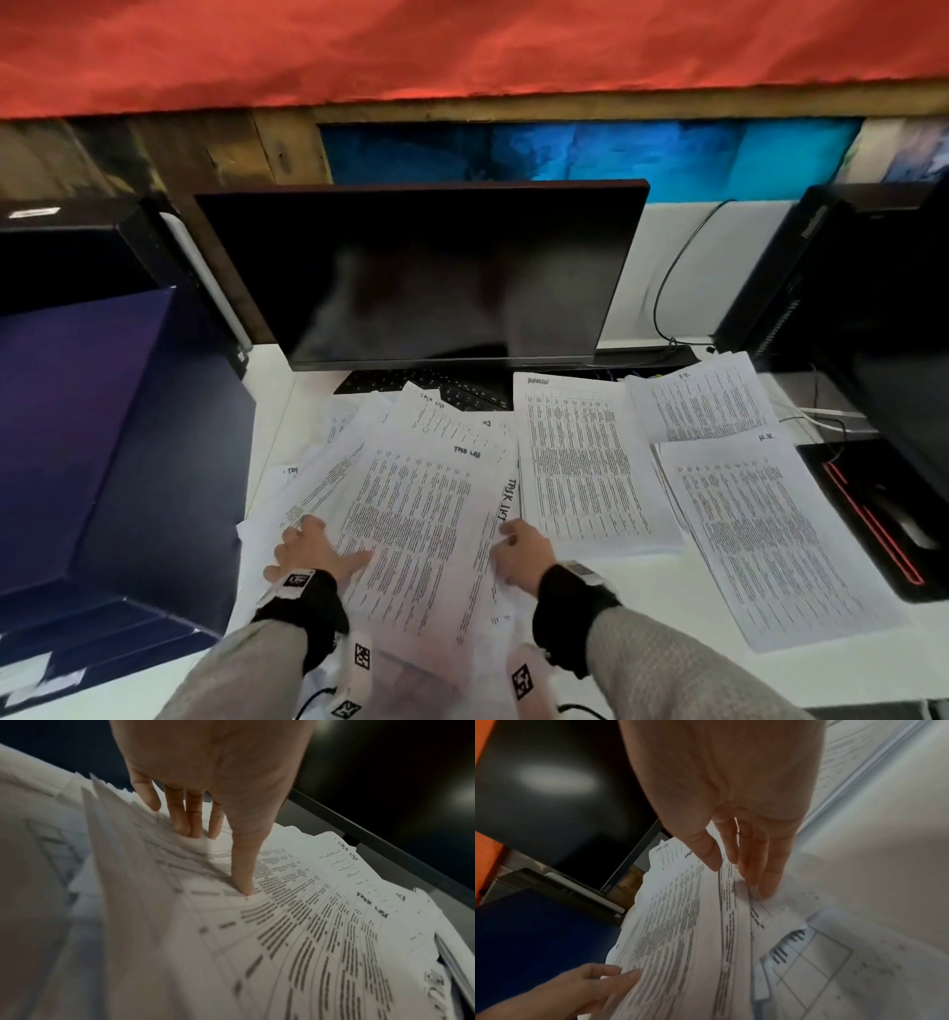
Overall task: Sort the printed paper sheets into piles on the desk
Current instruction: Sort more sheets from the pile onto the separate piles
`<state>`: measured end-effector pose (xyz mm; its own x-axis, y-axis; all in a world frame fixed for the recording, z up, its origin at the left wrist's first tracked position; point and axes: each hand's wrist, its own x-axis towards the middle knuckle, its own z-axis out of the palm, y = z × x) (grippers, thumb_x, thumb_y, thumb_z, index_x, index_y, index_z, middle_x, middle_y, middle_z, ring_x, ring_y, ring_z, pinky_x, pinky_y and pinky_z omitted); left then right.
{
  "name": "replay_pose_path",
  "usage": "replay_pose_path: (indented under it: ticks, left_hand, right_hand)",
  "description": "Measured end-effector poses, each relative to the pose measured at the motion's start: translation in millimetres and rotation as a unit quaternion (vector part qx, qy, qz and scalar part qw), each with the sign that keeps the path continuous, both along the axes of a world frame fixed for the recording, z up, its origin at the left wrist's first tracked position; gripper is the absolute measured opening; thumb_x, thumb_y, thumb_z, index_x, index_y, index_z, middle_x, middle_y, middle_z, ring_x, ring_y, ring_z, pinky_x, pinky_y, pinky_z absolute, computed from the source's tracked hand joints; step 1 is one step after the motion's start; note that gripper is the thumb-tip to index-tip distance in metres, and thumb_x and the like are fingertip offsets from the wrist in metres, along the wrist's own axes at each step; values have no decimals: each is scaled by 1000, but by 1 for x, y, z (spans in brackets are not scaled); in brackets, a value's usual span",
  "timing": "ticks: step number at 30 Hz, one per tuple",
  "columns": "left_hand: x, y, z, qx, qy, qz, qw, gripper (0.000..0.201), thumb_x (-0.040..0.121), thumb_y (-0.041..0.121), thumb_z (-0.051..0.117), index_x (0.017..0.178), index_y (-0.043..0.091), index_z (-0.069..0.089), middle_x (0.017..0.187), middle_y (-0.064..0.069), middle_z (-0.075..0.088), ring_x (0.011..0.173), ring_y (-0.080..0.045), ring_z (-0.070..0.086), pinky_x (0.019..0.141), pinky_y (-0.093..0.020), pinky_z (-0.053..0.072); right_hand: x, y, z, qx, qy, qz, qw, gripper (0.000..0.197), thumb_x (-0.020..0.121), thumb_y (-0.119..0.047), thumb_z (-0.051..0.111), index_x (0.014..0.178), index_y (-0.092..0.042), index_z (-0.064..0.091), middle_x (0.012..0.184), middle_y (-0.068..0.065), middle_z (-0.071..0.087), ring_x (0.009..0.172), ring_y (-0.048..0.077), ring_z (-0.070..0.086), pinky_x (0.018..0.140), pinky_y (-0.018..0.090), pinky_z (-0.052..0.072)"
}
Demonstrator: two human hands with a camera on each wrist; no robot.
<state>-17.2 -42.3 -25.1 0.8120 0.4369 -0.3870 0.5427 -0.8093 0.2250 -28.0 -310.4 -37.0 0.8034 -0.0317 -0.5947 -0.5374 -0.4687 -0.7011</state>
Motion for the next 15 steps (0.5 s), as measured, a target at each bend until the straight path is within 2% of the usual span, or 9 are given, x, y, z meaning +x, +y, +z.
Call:
replay_pose_path:
  ticks: [3,6,8,10,12,13,15]
  left_hand:
    - [4,5,0,-61,0,16,998,74,60,44,82,116,16,42,119,-11,50,113,-32,46,97,-45,38]
    - [4,6,1,-132,-25,10,991,69,65,28,84,116,8,43,114,-16,54,107,-34,52,92,-41,44]
    - [3,3,3,-153,-46,-2,987,56,70,23,80,111,7,46,111,-14,51,100,-31,54,87,-37,47]
    - [1,3,2,-167,-75,-17,983,36,76,22,75,96,9,48,105,-12,45,96,-32,53,86,-36,45]
    - [-1,8,2,-193,-106,-14,975,22,82,22,70,89,11,51,102,-11,51,96,-31,54,90,-38,43]
    - [-2,12,4,-214,-115,-3,970,20,85,22,68,96,10,57,107,-12,56,102,-31,55,95,-38,43]
    - [-5,21,8,-248,-118,3,962,35,87,18,66,119,4,59,121,-12,59,116,-31,53,103,-36,39]
  right_hand:
    - [0,7,-5,-27,-1,15,1000,45,87,-17,54,131,-9,48,123,13,50,96,29,59,85,37,50]
    - [-3,10,-7,-35,-4,10,999,47,86,-18,56,131,-7,49,125,15,48,98,32,61,86,38,52]
    - [-4,13,-8,-23,-3,0,1000,49,83,-18,57,130,-4,50,124,17,50,102,33,61,90,40,52]
    - [-5,15,-6,-14,0,-2,1000,49,83,-18,57,130,-4,50,124,17,51,103,32,60,89,37,52]
    - [-6,15,-4,-4,0,-6,1000,47,84,-17,58,129,-4,50,114,15,54,90,27,60,79,33,51]
    - [-5,14,-5,10,0,-13,1000,45,85,-15,57,128,-5,50,105,12,56,78,24,58,70,30,51]
    - [-3,11,-5,40,12,-48,998,35,85,-12,57,119,-10,51,84,8,57,59,18,52,55,26,45]
